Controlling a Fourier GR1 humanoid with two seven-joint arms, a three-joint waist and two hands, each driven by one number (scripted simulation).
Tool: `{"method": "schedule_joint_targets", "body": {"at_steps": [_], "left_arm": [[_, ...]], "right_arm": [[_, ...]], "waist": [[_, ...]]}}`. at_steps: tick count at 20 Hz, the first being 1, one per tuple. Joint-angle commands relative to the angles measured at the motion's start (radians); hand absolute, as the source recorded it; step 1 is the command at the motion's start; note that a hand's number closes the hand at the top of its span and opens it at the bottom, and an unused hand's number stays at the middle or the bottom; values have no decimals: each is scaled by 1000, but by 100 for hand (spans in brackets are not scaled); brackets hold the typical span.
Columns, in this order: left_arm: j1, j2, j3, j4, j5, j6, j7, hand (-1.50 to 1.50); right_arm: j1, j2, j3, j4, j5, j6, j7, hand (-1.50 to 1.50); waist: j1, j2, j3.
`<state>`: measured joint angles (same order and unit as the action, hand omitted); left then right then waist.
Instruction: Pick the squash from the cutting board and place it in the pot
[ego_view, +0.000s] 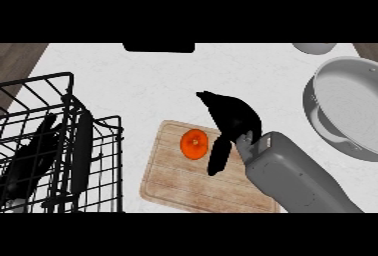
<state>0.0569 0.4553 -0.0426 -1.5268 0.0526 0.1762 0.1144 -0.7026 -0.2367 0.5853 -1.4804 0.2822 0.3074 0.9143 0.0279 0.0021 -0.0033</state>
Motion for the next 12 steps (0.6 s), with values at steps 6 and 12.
{"method": "schedule_joint_targets", "body": {"at_steps": [6,12], "left_arm": [[-10,-17,37,-44,15,-31,11,0],[-3,-55,27,-2,-43,-10,-21,0]], "right_arm": [[-90,168,-20,268,-8,96,26,-150],[-173,231,-31,371,32,142,71,-150]], "waist": [[-14,0,3],[-16,-1,3]]}}
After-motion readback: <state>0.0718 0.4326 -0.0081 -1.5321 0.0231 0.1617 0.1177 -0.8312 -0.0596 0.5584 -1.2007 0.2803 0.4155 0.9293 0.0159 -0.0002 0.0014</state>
